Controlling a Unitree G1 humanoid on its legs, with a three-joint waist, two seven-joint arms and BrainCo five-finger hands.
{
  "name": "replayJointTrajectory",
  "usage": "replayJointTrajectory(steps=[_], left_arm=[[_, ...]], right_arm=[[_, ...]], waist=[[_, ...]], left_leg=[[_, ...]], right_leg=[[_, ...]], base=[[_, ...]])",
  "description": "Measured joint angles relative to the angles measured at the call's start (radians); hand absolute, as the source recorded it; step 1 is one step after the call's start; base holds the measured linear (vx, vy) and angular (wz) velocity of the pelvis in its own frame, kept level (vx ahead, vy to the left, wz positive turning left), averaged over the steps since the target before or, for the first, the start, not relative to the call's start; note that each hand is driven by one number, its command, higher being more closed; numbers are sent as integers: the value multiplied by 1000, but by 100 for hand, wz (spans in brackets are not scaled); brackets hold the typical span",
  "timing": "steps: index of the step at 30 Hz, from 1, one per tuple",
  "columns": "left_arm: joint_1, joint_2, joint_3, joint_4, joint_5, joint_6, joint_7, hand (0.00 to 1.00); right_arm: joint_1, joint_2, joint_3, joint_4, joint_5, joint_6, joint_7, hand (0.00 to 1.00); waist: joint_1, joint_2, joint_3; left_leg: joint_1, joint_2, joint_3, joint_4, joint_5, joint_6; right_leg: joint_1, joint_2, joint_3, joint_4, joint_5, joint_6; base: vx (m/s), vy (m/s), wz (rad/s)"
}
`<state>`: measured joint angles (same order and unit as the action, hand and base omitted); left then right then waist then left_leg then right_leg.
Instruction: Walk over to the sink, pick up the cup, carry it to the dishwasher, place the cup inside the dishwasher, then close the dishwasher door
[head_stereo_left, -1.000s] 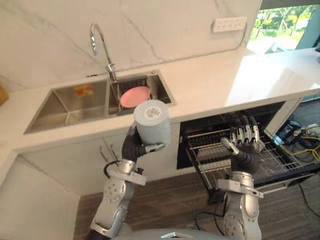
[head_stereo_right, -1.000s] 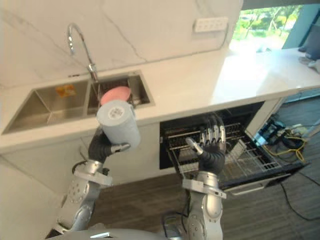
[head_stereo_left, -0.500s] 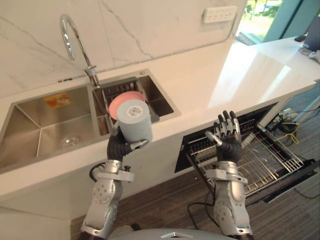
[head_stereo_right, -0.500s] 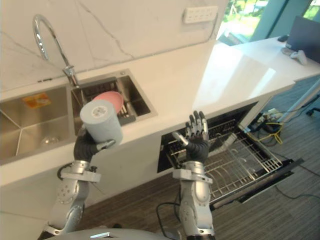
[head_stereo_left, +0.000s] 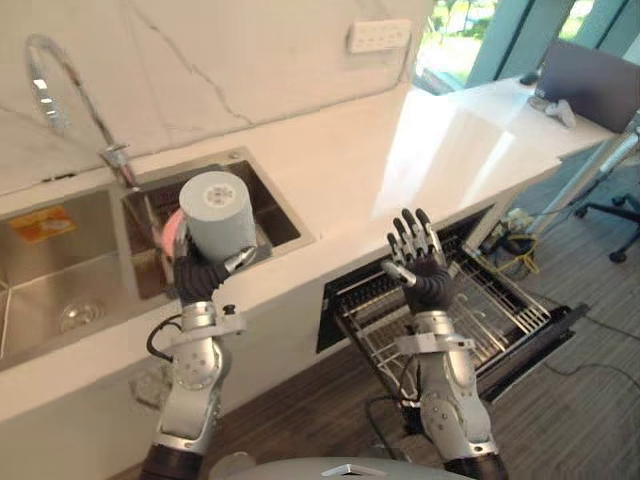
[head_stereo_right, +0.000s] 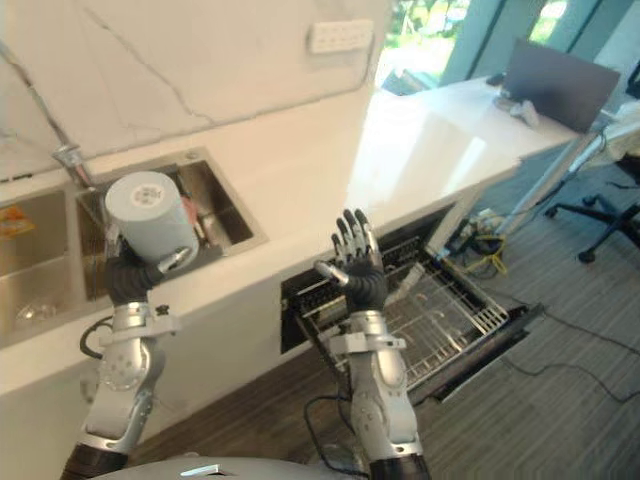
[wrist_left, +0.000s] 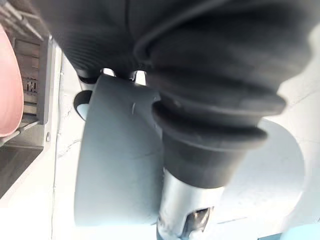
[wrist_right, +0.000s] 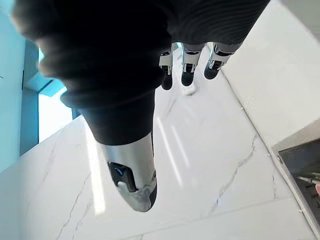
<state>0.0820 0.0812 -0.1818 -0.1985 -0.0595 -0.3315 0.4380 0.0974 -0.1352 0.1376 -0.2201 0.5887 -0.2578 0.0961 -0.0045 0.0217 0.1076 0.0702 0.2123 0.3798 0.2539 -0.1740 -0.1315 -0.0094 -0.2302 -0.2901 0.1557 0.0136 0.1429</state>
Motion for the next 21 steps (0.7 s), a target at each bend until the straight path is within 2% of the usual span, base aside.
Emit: replayJointTrajectory(steps=[2,5,6,10,11,16,21], left_arm=[[-1,-24,-16,-8,10,8,45,100],[-7,-31,-24,-9,81,10,134,100],[-8,-31,-23,-9,96,10,149,100],[-23,-31,-54,-3,267,13,214,100],[-37,-31,-67,10,325,28,248,100],[-70,-28,-117,68,489,87,301,100],[-110,-20,-154,136,577,136,325,100]], right_arm=[[4,-10,15,0,4,22,-5,0],[18,-11,45,-1,64,56,19,0],[17,-11,50,-2,75,62,33,0],[10,-10,99,-4,94,70,101,0],[1,-11,109,-4,103,70,107,0],[-32,-10,127,-49,131,69,110,0],[-47,-12,156,-52,132,82,94,0]], waist=[[-7,8,2],[-19,0,2],[-20,-1,1],[-17,-2,0],[-14,-2,0],[-25,-3,-1],[-33,-2,-2]], left_leg=[[25,29,2,-39,20,-29],[65,37,3,-103,40,-42],[64,34,3,-109,45,-42],[53,15,1,-158,81,-37],[55,12,0,-171,90,-36],[52,-1,1,-208,114,-32],[57,-8,3,-235,138,-31]], right_leg=[[35,48,-3,-59,19,-17],[79,80,-11,-123,38,-20],[80,82,-13,-136,44,-20],[78,81,-23,-183,72,-18],[78,80,-25,-188,75,-19],[70,79,-27,-211,92,-18],[54,78,-25,-211,100,-21]], base=[[105,-167,-23],[37,-79,-3],[10,-47,4],[-18,-13,9],[-25,-5,6],[-27,-4,1],[-3,-1,-1]])
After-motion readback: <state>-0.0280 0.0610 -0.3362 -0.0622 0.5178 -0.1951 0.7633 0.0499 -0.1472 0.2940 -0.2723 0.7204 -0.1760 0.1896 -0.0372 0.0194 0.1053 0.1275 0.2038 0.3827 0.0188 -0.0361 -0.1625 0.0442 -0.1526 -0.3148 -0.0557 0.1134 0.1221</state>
